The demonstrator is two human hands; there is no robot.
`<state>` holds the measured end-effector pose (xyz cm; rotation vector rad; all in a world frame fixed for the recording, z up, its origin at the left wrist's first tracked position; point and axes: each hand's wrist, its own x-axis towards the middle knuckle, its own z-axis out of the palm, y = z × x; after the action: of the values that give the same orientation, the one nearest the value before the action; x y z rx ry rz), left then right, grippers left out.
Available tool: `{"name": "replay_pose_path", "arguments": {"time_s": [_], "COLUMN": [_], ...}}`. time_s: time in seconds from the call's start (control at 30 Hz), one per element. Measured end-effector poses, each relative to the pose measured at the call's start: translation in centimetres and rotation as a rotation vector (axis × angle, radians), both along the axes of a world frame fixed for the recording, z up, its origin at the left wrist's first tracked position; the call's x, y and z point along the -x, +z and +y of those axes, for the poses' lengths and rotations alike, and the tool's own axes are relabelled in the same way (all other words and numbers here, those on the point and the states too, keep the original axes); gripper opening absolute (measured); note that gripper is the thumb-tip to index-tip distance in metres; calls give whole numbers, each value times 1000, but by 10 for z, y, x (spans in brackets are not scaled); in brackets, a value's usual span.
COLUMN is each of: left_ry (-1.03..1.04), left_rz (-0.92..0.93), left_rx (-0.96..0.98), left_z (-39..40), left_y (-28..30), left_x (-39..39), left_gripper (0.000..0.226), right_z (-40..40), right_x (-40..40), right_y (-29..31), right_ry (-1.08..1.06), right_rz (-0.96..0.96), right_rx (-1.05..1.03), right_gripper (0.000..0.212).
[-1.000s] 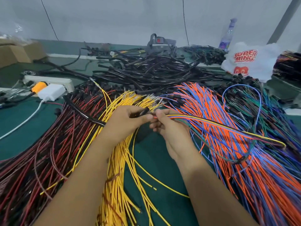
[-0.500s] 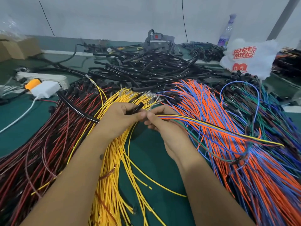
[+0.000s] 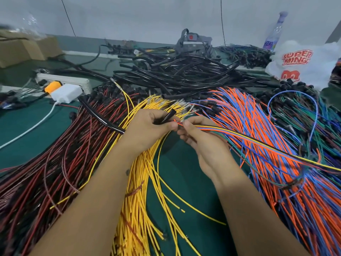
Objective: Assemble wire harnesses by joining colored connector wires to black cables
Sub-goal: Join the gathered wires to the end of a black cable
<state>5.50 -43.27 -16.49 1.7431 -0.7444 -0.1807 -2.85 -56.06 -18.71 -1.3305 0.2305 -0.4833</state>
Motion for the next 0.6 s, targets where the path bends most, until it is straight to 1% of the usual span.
{"name": "replay_pose_path", "arguments": {"time_s": [0.07,0.17,0.23,0.3,0.4,0.5,0.6], "left_ry": [5,-18,-43,-42,-42,-70,-72], "left_rz": [-11,-10,5,4,11,23,7], "left_rx": [-9,8,47,84,100,106,107], "left_z": [-1,-1,-1,0,1,1,0], "left_y": [1,3,4,4,4,3,2], "left_x": [1,4,5,6,5,5,6], "left_gripper": [15,16,11,7,6,11,10], "right_z": [1,2,2,3,4,3,3], "right_x": [2,3,4,5,5,5,5], "right_y": [-1,0,1,1,2,3,4], "right_ry": [11,-44,-67,-62,-33,-17,-26], "right_rz": [-16,-15,-21,-27,-62,-72,-67], "right_rx": [47,124,139,119,20,-70,-59], "right_gripper": [19,20,24,25,18,18,20]}}
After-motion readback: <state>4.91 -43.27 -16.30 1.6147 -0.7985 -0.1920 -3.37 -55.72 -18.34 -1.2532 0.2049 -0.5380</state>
